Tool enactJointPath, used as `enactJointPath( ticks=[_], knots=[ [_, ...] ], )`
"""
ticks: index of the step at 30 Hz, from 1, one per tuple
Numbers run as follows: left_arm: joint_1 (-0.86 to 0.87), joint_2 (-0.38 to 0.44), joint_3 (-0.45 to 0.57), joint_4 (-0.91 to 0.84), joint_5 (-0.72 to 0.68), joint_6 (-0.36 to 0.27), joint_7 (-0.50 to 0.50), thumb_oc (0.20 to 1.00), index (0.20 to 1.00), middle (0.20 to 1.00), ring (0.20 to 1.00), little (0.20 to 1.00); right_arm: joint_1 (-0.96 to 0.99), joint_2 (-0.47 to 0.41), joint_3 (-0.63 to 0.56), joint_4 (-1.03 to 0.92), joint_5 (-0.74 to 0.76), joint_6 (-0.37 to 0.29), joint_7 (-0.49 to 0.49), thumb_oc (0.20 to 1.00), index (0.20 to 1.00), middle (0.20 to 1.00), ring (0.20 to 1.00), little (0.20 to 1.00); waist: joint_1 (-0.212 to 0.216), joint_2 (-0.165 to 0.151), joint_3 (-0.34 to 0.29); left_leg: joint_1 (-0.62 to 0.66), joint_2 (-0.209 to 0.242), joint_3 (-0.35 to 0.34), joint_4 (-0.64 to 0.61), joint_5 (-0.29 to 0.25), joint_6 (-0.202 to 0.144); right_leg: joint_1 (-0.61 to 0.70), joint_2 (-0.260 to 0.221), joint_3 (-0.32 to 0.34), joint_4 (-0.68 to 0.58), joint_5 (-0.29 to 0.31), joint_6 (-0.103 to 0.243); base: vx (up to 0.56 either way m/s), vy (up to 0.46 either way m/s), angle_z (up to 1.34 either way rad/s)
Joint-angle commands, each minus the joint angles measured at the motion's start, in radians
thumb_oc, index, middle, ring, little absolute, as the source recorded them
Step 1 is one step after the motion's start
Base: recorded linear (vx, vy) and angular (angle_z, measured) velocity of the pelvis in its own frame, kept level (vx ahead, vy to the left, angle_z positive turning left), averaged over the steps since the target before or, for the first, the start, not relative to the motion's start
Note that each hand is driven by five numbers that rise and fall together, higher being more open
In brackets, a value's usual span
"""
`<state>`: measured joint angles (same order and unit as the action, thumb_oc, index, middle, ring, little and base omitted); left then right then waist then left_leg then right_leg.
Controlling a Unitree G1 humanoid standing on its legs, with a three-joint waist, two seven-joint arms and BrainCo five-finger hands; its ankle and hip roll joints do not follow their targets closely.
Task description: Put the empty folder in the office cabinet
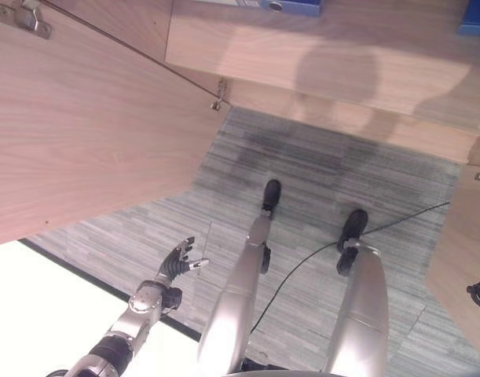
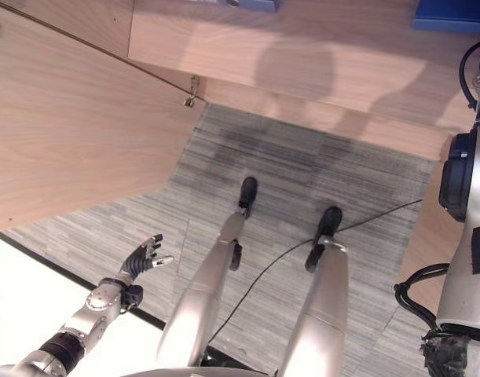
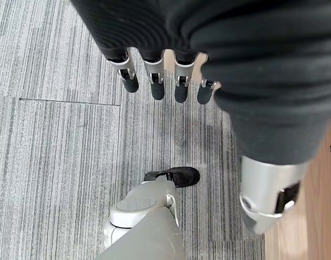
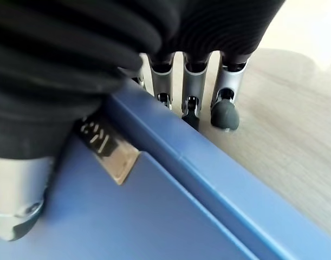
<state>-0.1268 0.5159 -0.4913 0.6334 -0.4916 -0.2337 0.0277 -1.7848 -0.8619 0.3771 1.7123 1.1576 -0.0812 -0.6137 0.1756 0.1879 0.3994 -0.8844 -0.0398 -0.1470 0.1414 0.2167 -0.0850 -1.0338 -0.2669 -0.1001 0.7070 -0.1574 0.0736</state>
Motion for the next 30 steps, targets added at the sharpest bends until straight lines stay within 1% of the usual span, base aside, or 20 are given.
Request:
enactJointPath(
  ticks=[1,4,5,6,8,11,12,13,15,16,17,19,21,27,30],
  knots=[
    [0.007,0.008,-0.033,0.076,0.038,0.003,0.018,1.000,1.000,1.000,1.000,1.000,0.031,-0.024,0.042,-0.056,-0.045,-0.012,0.004,1.000,1.000,1.000,1.000,1.000,0.065,-0.003,-0.011,0.081,0.058,0.008,0.042,-0.214,-0.025,0.133,-0.008,-0.015,-0.103,-0.065,0.073,0.03,-0.016,0.05],
    [-0.008,-0.009,-0.045,0.079,0.035,-0.002,0.027,1.000,1.000,1.000,1.000,1.000,0.112,-0.003,-0.012,-0.064,-0.054,-0.021,-0.021,1.000,1.000,1.000,1.000,1.000,0.062,-0.004,-0.007,0.114,0.060,0.001,0.016,-0.206,-0.024,0.164,-0.008,-0.024,-0.124,-0.060,0.078,0.03,-0.022,0.04],
    [-0.017,-0.022,-0.049,0.081,0.030,-0.003,0.029,1.000,1.000,1.000,1.000,1.000,0.158,0.015,-0.044,-0.060,-0.054,-0.026,-0.030,1.000,1.000,1.000,1.000,1.000,0.061,-0.002,-0.003,0.137,0.065,-0.003,-0.007,-0.197,-0.023,0.179,-0.008,-0.027,-0.140,-0.056,0.082,0.08,-0.008,0.04],
    [-0.021,-0.042,-0.054,0.079,0.024,-0.008,0.031,1.000,1.000,1.000,1.000,1.000,0.236,0.044,-0.106,-0.063,-0.037,-0.045,-0.042,1.000,1.000,1.000,1.000,1.000,0.058,-0.001,-0.003,0.180,0.069,-0.005,-0.055,-0.182,-0.022,0.214,-0.007,-0.033,-0.178,-0.041,0.088,0.07,-0.001,0.03],
    [-0.018,-0.044,-0.056,0.078,0.021,-0.013,0.032,1.000,1.000,1.000,1.000,1.000,0.269,0.054,-0.128,-0.072,-0.035,-0.054,-0.049,1.000,1.000,1.000,1.000,1.000,0.060,-0.002,-0.004,0.202,0.072,-0.005,-0.076,-0.174,-0.022,0.234,-0.006,-0.038,-0.199,-0.032,0.092,0.04,0.012,-0.03],
    [-0.009,-0.053,-0.042,0.085,0.007,-0.017,0.033,1.000,1.000,1.000,1.000,1.000,0.369,0.070,-0.205,-0.069,-0.031,-0.063,-0.064,1.000,1.000,1.000,1.000,1.000,0.061,0.003,-0.013,0.266,0.077,-0.012,-0.130,-0.158,-0.028,0.294,-0.011,-0.050,-0.246,-0.013,0.100,0.04,0.026,-0.01],
    [-0.006,-0.054,-0.041,0.087,0.005,-0.018,0.032,1.000,1.000,1.000,1.000,1.000,0.389,0.074,-0.219,-0.072,-0.030,-0.064,-0.064,1.000,1.000,1.000,1.000,1.000,0.065,0.006,-0.007,0.266,0.078,-0.009,-0.133,-0.132,-0.026,0.301,-0.013,-0.064,-0.263,0.024,0.096,0.05,0.018,0.06],
    [-0.005,-0.055,-0.040,0.089,0.003,-0.020,0.032,1.000,1.000,1.000,1.000,1.000,0.407,0.077,-0.232,-0.078,-0.029,-0.065,-0.064,1.000,1.000,1.000,1.000,1.000,0.063,0.003,-0.018,0.291,0.079,-0.014,-0.153,-0.147,-0.030,0.325,-0.011,-0.057,-0.280,0.007,0.104,0.06,0.021,0.07],
    [0.005,-0.057,-0.035,0.092,0.002,-0.023,0.029,1.000,1.000,1.000,1.000,1.000,0.456,0.084,-0.269,-0.091,-0.022,-0.074,-0.065,1.000,1.000,1.000,1.000,1.000,0.064,-0.002,-0.027,0.330,0.082,-0.013,-0.189,-0.137,-0.034,0.365,-0.016,-0.069,-0.318,0.024,0.111,0.13,-0.004,0.05],
    [0.006,-0.059,-0.034,0.095,0.002,-0.022,0.028,1.000,1.000,1.000,1.000,1.000,0.465,0.084,-0.277,-0.092,-0.019,-0.076,-0.067,1.000,1.000,1.000,1.000,1.000,0.064,-0.005,-0.030,0.337,0.083,-0.012,-0.194,-0.137,-0.035,0.374,-0.017,-0.070,-0.324,0.027,0.111,-0.04,0.027,0.04],
    [0.008,-0.058,-0.033,0.094,-0.001,-0.022,0.026,1.000,1.000,1.000,1.000,1.000,0.471,0.084,-0.279,-0.095,-0.018,-0.079,-0.067,1.000,1.000,1.000,1.000,1.000,0.068,-0.005,-0.025,0.332,0.083,-0.010,-0.188,-0.116,-0.034,0.374,-0.019,-0.082,-0.334,0.061,0.107,-0.06,0.029,0.02],
    [0.011,-0.060,-0.029,0.097,-0.009,-0.023,0.025,1.000,1.000,1.000,1.000,1.000,0.484,0.088,-0.287,-0.097,-0.020,-0.079,-0.069,1.000,1.000,1.000,1.000,1.000,0.068,-0.008,-0.027,0.345,0.085,-0.009,-0.192,-0.118,-0.035,0.392,-0.019,-0.085,-0.349,0.068,0.110,-0.01,0.021,0.01],
    [0.011,-0.060,-0.023,0.103,-0.017,-0.025,0.025,1.000,1.000,1.000,1.000,1.000,0.486,0.102,-0.289,-0.106,-0.024,-0.083,-0.069,1.000,1.000,1.000,1.000,1.000,0.068,-0.020,-0.032,0.355,0.087,-0.007,-0.191,-0.124,-0.035,0.414,-0.018,-0.083,-0.370,0.080,0.113,0.04,0.003,0.01],
    [0.005,-0.061,-0.012,0.129,-0.018,-0.025,0.030,1.000,1.000,1.000,1.000,1.000,0.464,0.106,-0.276,-0.118,-0.017,-0.098,-0.069,1.000,1.000,1.000,1.000,1.000,0.068,-0.033,-0.034,0.358,0.090,0.001,-0.187,-0.132,-0.035,0.430,-0.018,-0.079,-0.399,0.092,0.117,0.01,0.003,-0.02],
    [0.002,-0.065,-0.009,0.139,-0.020,-0.028,0.034,1.000,1.000,1.000,1.000,1.000,0.443,0.098,-0.260,-0.116,-0.019,-0.095,-0.067,1.000,1.000,1.000,1.000,1.000,0.066,-0.035,-0.034,0.356,0.090,0.003,-0.187,-0.132,-0.035,0.430,-0.019,-0.076,-0.407,0.098,0.118,0.01,0.016,-0.05]
  ],
)
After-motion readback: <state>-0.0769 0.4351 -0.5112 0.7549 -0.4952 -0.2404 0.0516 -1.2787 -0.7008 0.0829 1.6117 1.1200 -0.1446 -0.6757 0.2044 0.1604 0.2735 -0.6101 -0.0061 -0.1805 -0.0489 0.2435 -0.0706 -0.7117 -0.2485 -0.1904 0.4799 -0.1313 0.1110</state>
